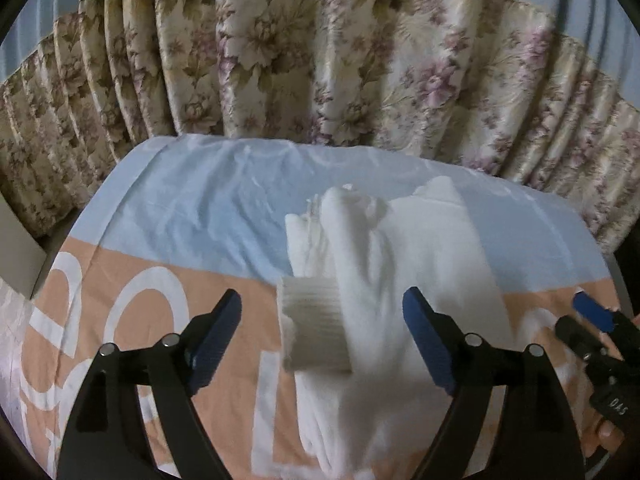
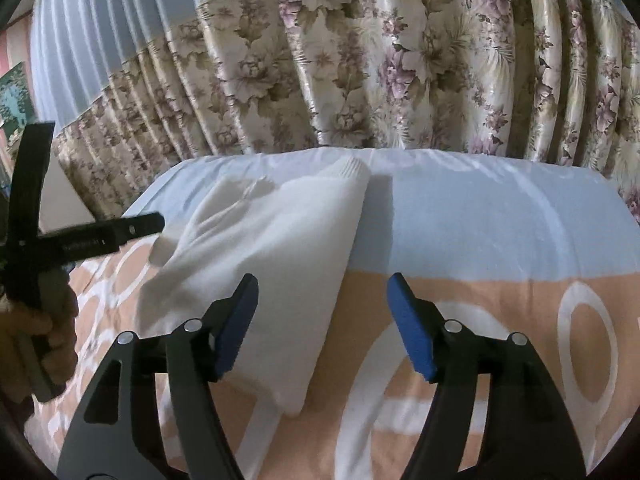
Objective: Fold small clothes
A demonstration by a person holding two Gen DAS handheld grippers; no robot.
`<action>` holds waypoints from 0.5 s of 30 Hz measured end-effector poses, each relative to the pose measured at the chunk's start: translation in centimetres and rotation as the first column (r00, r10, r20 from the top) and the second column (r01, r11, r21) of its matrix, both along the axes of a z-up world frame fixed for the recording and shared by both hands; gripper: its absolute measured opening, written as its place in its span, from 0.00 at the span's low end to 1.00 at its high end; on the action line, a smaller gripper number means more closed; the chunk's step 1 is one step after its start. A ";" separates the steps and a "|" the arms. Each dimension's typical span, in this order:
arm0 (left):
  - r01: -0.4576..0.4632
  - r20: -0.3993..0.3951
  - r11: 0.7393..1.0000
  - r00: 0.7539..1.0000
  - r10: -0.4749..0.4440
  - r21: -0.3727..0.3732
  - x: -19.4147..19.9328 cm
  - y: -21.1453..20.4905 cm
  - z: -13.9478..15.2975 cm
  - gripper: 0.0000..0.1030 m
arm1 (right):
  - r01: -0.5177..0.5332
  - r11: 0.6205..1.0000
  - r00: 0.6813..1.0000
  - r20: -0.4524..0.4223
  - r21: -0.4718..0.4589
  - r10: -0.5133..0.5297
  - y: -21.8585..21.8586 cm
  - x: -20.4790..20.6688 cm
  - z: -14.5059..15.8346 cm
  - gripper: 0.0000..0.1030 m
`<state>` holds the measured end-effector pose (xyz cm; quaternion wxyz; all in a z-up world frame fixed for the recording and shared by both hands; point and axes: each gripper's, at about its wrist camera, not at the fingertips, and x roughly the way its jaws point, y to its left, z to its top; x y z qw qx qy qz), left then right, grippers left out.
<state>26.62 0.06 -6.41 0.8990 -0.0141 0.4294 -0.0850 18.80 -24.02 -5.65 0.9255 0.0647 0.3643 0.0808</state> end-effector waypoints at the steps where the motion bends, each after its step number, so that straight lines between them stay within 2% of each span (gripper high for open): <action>1: -0.011 -0.008 1.000 1.000 0.011 -0.001 0.4 0.1 -0.4 0.81 | 0.010 1.000 1.000 0.001 -0.012 -0.010 0.0 0.5 -0.1 0.67; 9: -0.061 -0.051 0.998 0.997 0.061 -0.004 2.6 0.4 -3.1 0.81 | 0.073 0.997 0.997 -0.031 0.018 -0.072 -0.3 4.4 -1.7 0.72; 11: -0.065 -0.064 0.998 0.996 0.065 0.007 3.2 0.2 -3.8 0.84 | 0.072 0.997 0.996 -0.045 0.029 -0.071 0.1 5.2 -2.4 0.73; 15: -0.088 -0.092 0.996 0.992 0.088 0.004 3.6 0.9 -5.5 0.98 | 0.076 0.995 0.993 -0.093 0.062 -0.070 0.7 6.7 -4.2 0.74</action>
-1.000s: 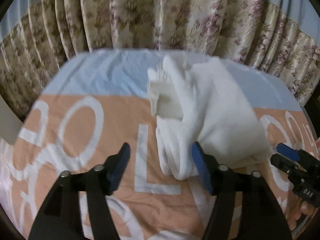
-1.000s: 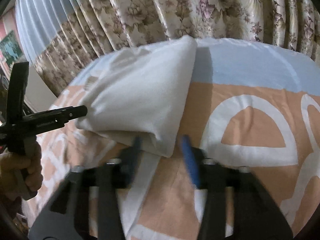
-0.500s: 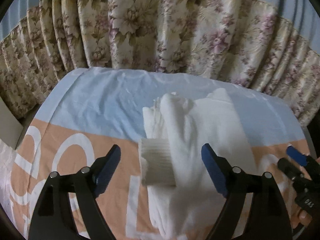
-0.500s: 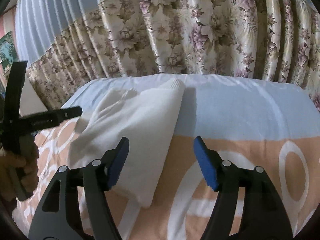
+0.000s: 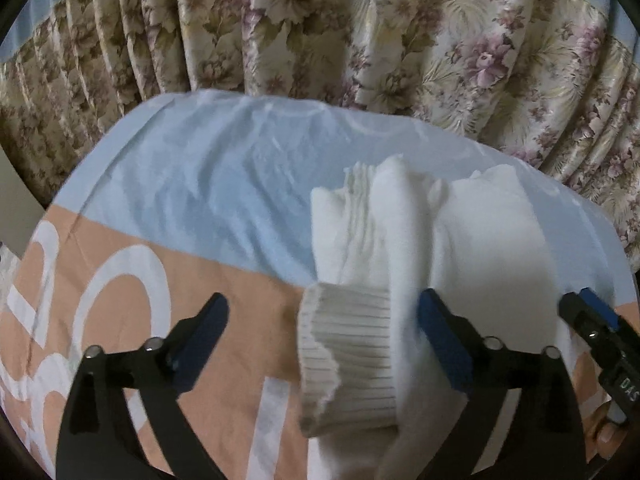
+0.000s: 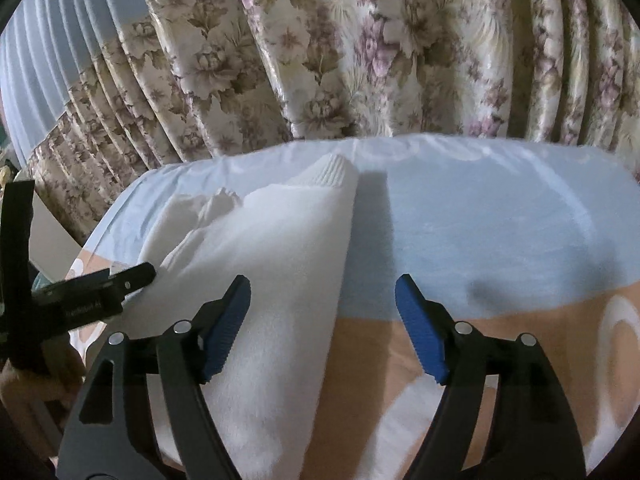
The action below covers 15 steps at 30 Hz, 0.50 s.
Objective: Fold small clothes
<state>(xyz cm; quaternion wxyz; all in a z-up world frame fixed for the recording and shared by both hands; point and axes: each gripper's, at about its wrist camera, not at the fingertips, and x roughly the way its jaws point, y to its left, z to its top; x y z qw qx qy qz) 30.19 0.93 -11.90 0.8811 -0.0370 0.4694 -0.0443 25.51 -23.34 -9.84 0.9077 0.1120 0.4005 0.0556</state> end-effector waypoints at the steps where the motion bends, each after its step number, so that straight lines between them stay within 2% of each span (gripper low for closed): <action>1: -0.003 -0.003 1.000 1.000 0.003 -0.006 0.0 0.3 -0.3 0.99 | -0.005 1.000 1.000 -0.012 0.015 0.005 0.1 0.2 -0.5 0.74; 7: 0.024 -0.029 0.994 0.999 -0.027 -0.109 -0.1 0.7 -1.7 0.99 | -0.011 0.996 0.999 -0.052 0.084 0.016 0.5 0.7 -2.6 0.73; 11: 0.042 -0.032 0.982 0.998 -0.049 -0.182 -0.3 0.3 -2.3 0.95 | -0.028 0.993 0.997 -0.064 0.111 0.035 0.7 0.9 -3.2 0.68; 12: 0.047 -0.027 0.980 0.998 -0.053 -0.192 -0.4 0.2 -2.3 0.91 | -0.029 0.993 0.997 -0.065 0.116 0.036 0.7 0.8 -3.3 0.68; 14: 0.070 -0.012 0.976 0.997 -0.074 -0.206 -0.6 -0.4 -2.0 0.75 | -0.029 0.991 0.997 -0.066 0.134 0.038 0.6 0.8 -3.4 0.64; 15: 0.090 -0.001 0.971 0.996 -0.092 -0.222 -0.8 -0.8 -1.8 0.59 | -0.035 0.989 0.997 -0.064 0.143 0.045 0.7 0.8 -3.4 0.60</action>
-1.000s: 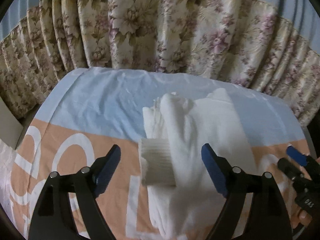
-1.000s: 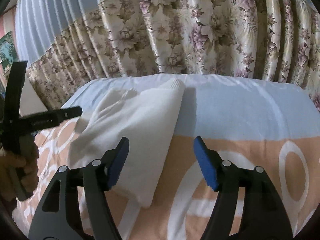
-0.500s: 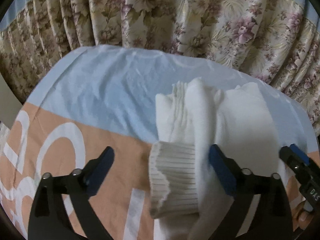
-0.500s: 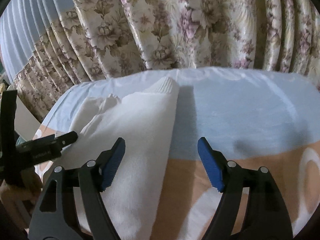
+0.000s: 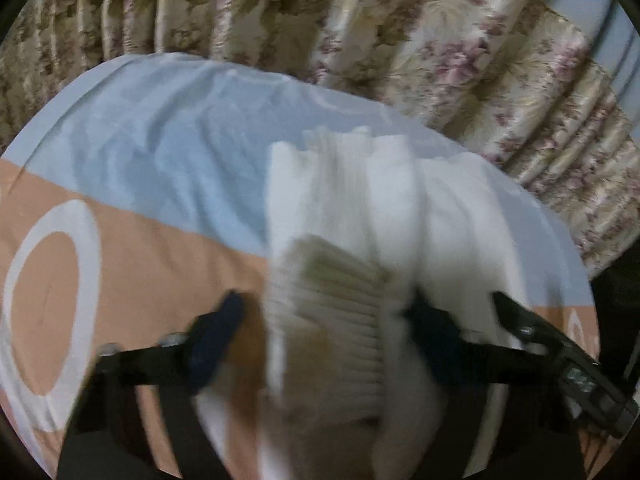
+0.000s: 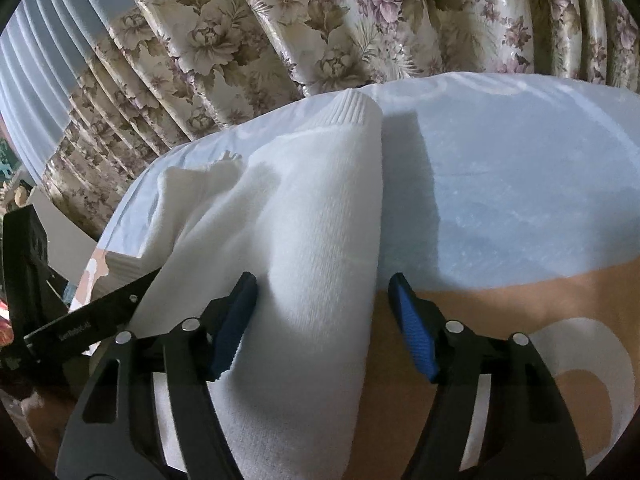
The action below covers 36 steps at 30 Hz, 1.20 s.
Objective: Fold small clothes
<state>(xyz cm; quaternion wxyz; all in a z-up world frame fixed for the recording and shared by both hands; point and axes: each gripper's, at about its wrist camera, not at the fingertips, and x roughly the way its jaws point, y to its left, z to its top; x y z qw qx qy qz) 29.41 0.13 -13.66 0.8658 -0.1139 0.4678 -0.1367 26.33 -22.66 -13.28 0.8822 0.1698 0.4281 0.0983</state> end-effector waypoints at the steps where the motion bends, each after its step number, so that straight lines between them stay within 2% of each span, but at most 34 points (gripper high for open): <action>1: 0.008 0.011 1.000 1.000 -0.008 0.010 -0.2 -0.5 0.4 0.54 | -0.006 1.000 1.000 0.004 0.003 0.005 0.1 0.0 0.0 0.58; 3: 0.006 0.024 1.000 1.000 -0.007 0.020 -0.2 -1.0 0.6 0.52 | -0.012 1.000 1.000 0.013 -0.009 0.012 0.4 0.0 0.3 0.51; 6: -0.006 0.024 1.000 1.000 0.006 -0.009 -0.2 -0.6 0.6 0.46 | -0.016 1.000 1.000 0.018 0.001 0.016 0.6 0.0 0.4 0.40; 9: -0.001 0.042 1.000 0.999 0.001 0.006 -0.4 -1.0 1.1 0.41 | -0.035 0.999 0.999 0.041 -0.027 0.036 0.9 -0.2 1.1 0.31; 12: -0.001 0.054 1.000 0.999 0.000 0.016 -0.6 -1.2 1.6 0.38 | -0.037 0.996 0.997 0.063 -0.076 0.042 1.4 -0.5 1.6 0.29; 20: 0.003 0.080 1.000 0.997 -0.004 0.010 -2.2 -2.6 3.9 0.38 | -0.048 0.992 0.992 0.112 -0.119 0.062 0.9 -1.5 4.2 0.29; 24: 0.022 0.107 1.000 0.994 -0.024 0.016 -4.0 -5.5 5.6 0.38 | -0.040 0.991 0.989 0.139 -0.131 0.058 -1.4 -3.1 6.3 0.29; 28: 0.050 0.112 0.998 0.992 -0.053 0.027 -5.5 -10.1 6.5 0.38 | -0.016 0.988 0.986 0.162 -0.155 0.042 -5.0 -5.4 8.2 0.29; 36: 0.110 0.090 0.993 0.989 -0.114 0.045 -8.6 -20.9 5.3 0.38 | 0.060 0.973 0.988 0.150 -0.222 -0.027 -14.1 -10.0 8.9 0.29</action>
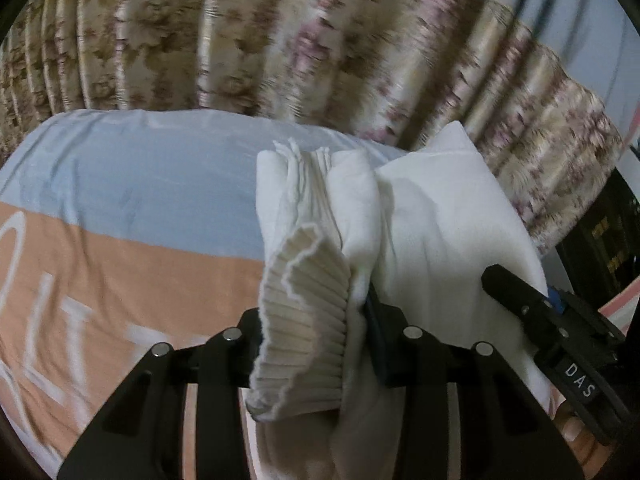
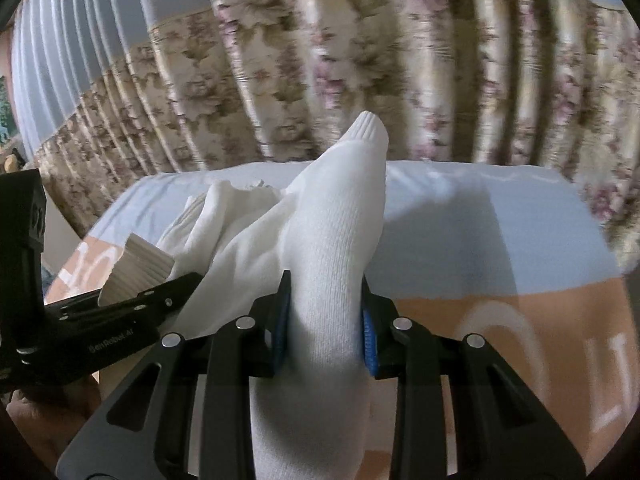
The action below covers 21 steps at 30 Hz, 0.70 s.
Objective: Fold small clothes
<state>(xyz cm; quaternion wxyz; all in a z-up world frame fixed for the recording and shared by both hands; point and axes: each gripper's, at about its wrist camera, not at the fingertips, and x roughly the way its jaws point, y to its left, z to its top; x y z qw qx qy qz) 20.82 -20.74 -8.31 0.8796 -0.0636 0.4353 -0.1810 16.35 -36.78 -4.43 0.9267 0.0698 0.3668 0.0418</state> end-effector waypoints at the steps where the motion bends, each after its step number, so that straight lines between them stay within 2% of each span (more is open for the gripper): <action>1: 0.009 0.002 1.000 1.000 -0.009 0.008 -0.3 -1.1 -0.3 0.38 | 0.012 1.000 1.000 -0.006 -0.004 -0.012 -1.1 -0.5 -0.3 0.29; 6: 0.039 -0.023 0.998 0.999 -0.038 0.050 -0.7 -4.2 -3.0 0.40 | 0.041 0.999 0.999 -0.032 -0.021 -0.042 -4.4 -2.0 -2.8 0.30; 8: 0.029 -0.006 0.997 1.000 -0.029 0.077 -0.9 -4.2 -3.5 0.44 | 0.041 0.999 0.998 -0.053 -0.013 -0.041 -5.0 -2.3 -4.1 0.30; 9: 0.021 0.012 0.995 1.000 -0.022 0.095 -1.1 -4.2 -3.4 0.50 | 0.046 0.999 0.997 -0.061 -0.020 -0.048 -5.1 -2.6 -4.9 0.31; 10: 0.005 0.031 0.992 0.999 -0.009 0.123 -1.3 -4.2 -3.3 0.62 | 0.052 0.998 0.997 -0.059 -0.022 -0.054 -5.0 -2.8 -5.4 0.32; 12: -0.055 0.065 0.985 0.997 0.045 0.163 -1.5 -3.3 -2.9 0.77 | 0.073 0.997 0.996 -0.050 -0.009 -0.073 -5.3 -3.3 -5.7 0.35; 15: -0.079 0.067 0.983 0.995 0.069 0.164 -1.5 -2.3 -3.1 0.82 | 0.099 0.995 0.994 -0.038 -0.005 -0.099 -5.3 -3.8 -6.0 0.40; 16: -0.081 0.074 0.982 0.995 0.069 0.171 -1.6 -2.2 -3.1 0.83 | 0.110 0.994 0.993 -0.031 -0.008 -0.110 -5.4 -3.9 -5.9 0.43; 18: -0.089 0.096 0.977 0.993 0.071 0.195 -1.8 -2.3 -3.1 0.87 | 0.135 0.990 0.990 -0.020 -0.035 -0.136 -5.4 -4.3 -5.9 0.62; 20: -0.099 0.115 0.972 0.990 0.076 0.211 -2.1 -2.2 -3.2 0.90 | 0.144 0.989 0.989 -0.020 -0.040 -0.145 -5.5 -4.7 -6.1 0.65; 21: -0.109 0.124 0.971 0.989 0.084 0.214 -2.4 -2.0 -3.1 0.93 | 0.154 0.987 0.988 -0.021 -0.042 -0.155 -5.7 -5.1 -6.2 0.70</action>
